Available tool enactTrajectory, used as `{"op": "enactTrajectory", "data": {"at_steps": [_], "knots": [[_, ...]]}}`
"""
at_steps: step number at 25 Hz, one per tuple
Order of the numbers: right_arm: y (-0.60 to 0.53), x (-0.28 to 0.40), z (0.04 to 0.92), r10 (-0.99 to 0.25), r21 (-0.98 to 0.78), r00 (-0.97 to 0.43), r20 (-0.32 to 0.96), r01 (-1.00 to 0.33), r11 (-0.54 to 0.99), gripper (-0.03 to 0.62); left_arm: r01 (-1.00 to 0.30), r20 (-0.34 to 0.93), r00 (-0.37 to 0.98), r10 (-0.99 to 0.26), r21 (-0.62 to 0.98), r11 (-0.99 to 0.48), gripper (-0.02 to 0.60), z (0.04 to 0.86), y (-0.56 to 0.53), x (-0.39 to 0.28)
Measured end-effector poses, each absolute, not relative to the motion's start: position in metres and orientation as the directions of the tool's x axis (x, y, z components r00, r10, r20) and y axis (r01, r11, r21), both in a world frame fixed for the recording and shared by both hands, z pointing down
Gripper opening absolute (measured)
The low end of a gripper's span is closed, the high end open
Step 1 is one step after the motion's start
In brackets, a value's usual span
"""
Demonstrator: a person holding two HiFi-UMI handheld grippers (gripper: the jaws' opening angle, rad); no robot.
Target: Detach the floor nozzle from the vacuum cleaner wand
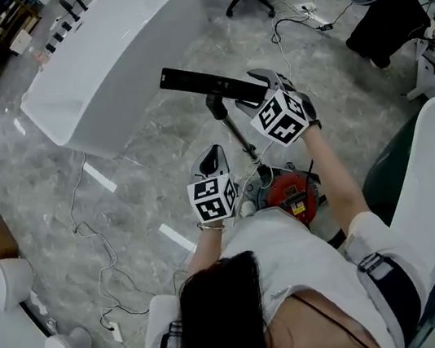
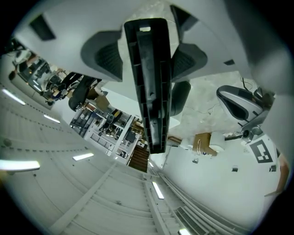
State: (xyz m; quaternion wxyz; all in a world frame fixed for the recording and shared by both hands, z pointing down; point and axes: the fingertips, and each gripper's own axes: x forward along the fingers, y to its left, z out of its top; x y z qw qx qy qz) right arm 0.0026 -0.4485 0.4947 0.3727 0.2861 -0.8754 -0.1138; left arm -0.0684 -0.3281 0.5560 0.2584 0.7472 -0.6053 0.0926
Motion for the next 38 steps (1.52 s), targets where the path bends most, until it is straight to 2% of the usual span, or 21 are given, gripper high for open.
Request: {"op": "enactTrajectory", "data": {"at_steps": [21,25,38], "knots": [[-0.455,-0.016,0.51,-0.562,0.479,-0.511,0.65,-0.298,0.825,0.299,-0.957,0.464,0.212,-0.86,0.278,-0.086,0.004,0.558,-0.317,-0.079],[-0.457,-0.016,0.512,-0.605,0.542,-0.492,0.626,-0.284,0.791,0.222,-0.958,0.466,0.202,-0.861,0.277,-0.075,0.004,0.561,-0.314,-0.082],[-0.457,-0.017,0.512,-0.604,0.54,-0.487,0.63,-0.284,0.792,0.219,-0.958,0.467,0.191,-0.864,0.279,-0.061,0.005,0.563,-0.313,-0.081]]}}
